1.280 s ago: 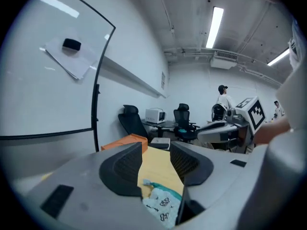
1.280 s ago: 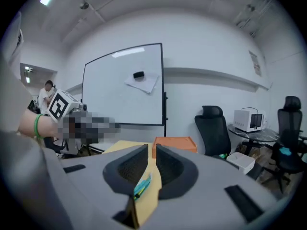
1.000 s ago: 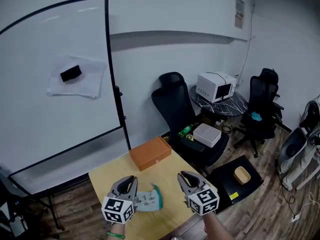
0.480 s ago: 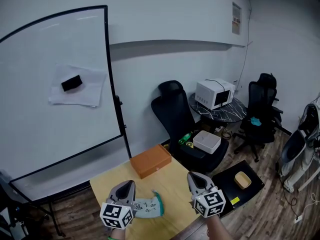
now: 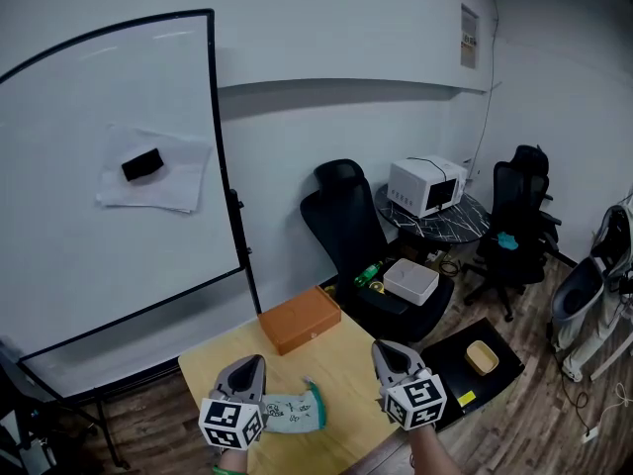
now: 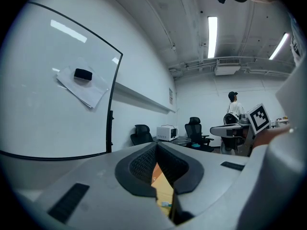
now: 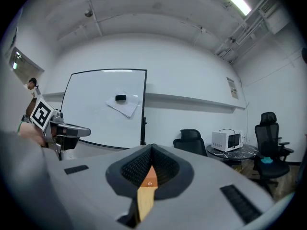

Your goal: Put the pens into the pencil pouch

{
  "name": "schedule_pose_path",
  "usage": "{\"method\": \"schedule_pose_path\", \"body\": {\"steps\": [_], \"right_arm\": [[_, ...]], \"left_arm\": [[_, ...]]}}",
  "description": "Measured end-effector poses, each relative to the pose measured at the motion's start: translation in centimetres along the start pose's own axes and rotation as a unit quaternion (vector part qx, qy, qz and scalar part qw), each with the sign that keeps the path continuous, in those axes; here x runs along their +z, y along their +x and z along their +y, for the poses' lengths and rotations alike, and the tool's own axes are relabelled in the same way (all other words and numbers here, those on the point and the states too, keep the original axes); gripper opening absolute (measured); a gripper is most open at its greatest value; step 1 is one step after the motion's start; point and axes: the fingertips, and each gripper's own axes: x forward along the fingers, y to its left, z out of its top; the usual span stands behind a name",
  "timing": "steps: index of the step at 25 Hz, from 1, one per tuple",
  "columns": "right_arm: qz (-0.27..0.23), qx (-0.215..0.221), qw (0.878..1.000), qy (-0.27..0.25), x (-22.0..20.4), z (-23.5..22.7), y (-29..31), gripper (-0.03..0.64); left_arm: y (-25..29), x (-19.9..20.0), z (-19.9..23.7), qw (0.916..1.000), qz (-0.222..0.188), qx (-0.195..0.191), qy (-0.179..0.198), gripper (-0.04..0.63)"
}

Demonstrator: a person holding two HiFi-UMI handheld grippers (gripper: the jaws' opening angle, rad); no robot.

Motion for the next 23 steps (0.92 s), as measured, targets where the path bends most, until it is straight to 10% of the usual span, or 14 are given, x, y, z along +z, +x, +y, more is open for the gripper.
{"method": "schedule_pose_path", "body": {"steps": [23], "right_arm": [[-0.004, 0.008, 1.0, -0.004, 0.8, 1.1, 0.7, 0.002]], "left_arm": [[0.2, -0.3, 0.4, 0.9999, 0.005, -0.009, -0.013, 0.014]]}}
